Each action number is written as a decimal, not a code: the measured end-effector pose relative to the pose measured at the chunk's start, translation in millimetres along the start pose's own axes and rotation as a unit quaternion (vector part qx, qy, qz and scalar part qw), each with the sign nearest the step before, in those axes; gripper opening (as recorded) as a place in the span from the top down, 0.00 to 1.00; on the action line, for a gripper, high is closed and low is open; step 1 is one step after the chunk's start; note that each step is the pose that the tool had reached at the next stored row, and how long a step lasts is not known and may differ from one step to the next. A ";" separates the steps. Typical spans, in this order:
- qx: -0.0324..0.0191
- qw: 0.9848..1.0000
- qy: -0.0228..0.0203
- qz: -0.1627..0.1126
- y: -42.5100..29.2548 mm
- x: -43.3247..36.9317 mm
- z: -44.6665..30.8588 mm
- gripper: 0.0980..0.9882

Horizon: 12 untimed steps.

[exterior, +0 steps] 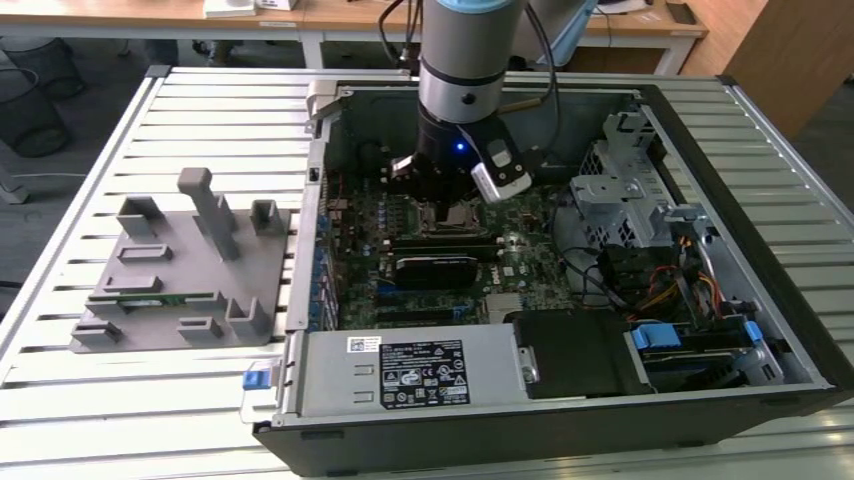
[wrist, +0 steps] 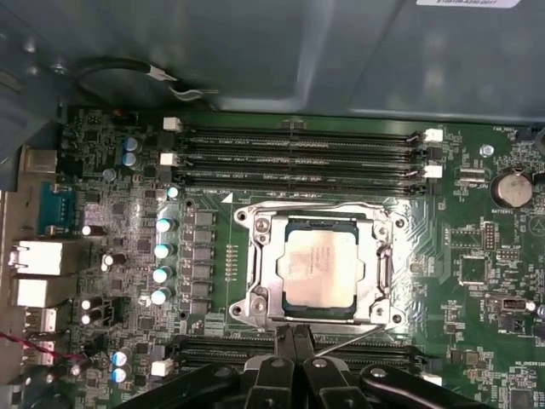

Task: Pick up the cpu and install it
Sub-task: 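Install the second cpu locking lever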

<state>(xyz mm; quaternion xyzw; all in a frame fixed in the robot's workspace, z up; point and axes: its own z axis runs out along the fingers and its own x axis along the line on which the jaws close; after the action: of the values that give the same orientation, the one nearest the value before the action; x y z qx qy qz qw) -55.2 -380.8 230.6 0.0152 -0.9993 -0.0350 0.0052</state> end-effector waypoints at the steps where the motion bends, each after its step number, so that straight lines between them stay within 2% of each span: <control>1: 0.000 1.000 0.002 0.000 0.0 -0.1 -0.1 0.99; 5: 0.000 1.000 0.005 0.000 -0.1 -1.1 -0.7 0.99; 12: 0.000 1.000 0.007 0.001 0.5 -3.2 -8.4 0.99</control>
<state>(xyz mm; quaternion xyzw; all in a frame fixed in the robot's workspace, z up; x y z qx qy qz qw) -51.9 -380.8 238.9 0.0149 -0.9992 -0.0351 0.0120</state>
